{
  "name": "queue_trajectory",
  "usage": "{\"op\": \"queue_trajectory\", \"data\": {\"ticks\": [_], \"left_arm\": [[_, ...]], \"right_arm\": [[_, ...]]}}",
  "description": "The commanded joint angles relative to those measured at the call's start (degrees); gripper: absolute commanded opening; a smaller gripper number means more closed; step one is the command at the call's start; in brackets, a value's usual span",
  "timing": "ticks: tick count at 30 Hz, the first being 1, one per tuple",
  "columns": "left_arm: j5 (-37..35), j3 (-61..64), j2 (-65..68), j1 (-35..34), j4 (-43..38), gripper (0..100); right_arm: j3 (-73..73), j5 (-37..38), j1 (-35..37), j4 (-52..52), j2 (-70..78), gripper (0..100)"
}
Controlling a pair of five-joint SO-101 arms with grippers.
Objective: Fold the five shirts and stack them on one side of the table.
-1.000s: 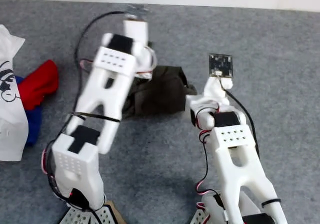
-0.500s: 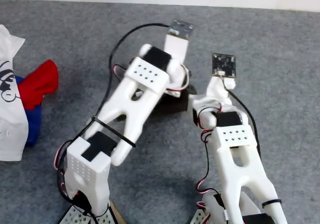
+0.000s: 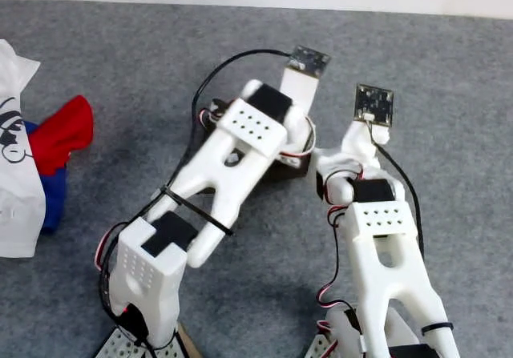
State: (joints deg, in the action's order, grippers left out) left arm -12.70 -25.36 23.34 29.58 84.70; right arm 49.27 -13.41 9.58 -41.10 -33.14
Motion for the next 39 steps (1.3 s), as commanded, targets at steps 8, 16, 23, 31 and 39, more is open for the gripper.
{"op": "queue_trajectory", "data": {"ticks": [8,16,23,31,39], "left_arm": [[0.35,-12.79,-2.95,1.98,8.18,51],[0.09,-22.2,-5.93,-15.34,14.07,51],[-0.44,-11.12,1.98,-19.21,11.6,51],[-6.86,-11.03,4.97,-22.81,10.73,11],[-7.21,-10.95,4.97,-30.9,5.98,1]], "right_arm": [[-0.48,-0.79,-0.31,0.66,-1.8,12.4],[-0.48,-1.14,0.4,0.66,-1.8,12.4],[-3.38,-0.7,10.24,2.33,2.33,5.4],[-11.74,-0.62,10.33,2.51,11.12,0.8],[-14.46,-0.62,11.12,11.38,16.92,0.8]]}}
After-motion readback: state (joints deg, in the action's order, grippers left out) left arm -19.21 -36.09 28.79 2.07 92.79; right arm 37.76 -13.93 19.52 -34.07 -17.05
